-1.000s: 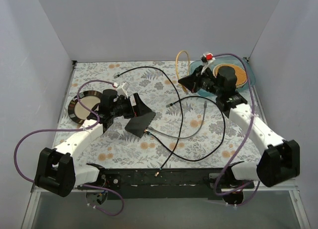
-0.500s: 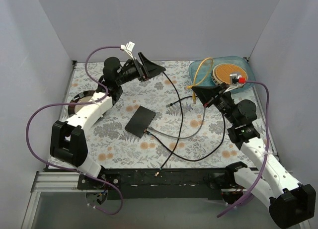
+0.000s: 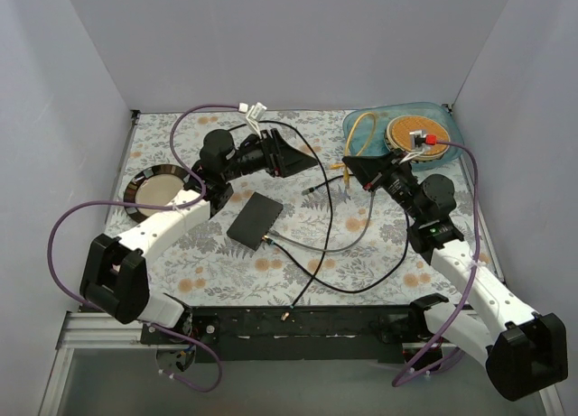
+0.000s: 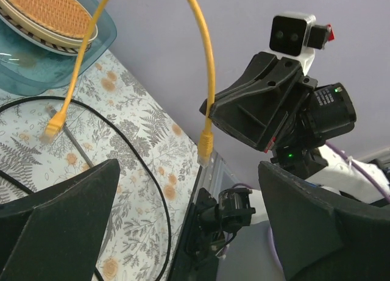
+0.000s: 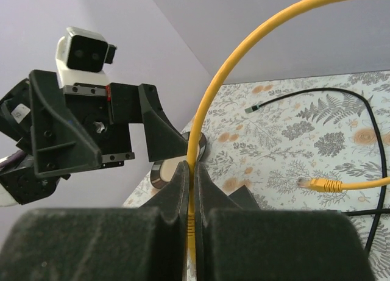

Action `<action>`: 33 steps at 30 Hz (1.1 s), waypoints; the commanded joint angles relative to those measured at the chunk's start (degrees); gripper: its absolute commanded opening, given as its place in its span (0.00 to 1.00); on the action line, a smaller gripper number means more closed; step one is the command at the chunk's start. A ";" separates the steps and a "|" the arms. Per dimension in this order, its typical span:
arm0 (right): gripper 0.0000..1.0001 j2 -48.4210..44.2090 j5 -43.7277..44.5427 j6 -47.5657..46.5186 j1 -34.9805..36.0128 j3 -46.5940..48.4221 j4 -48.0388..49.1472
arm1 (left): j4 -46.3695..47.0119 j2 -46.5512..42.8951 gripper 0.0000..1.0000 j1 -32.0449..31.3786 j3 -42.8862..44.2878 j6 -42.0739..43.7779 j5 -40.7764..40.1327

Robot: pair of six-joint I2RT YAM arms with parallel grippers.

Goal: Insert the plug into the switch port

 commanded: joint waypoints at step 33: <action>0.01 0.23 -1.77 5.78 -0.01 0.71 5.01 | -11.18 8.49 0.00 -14.14 11.93 16.40 -3.44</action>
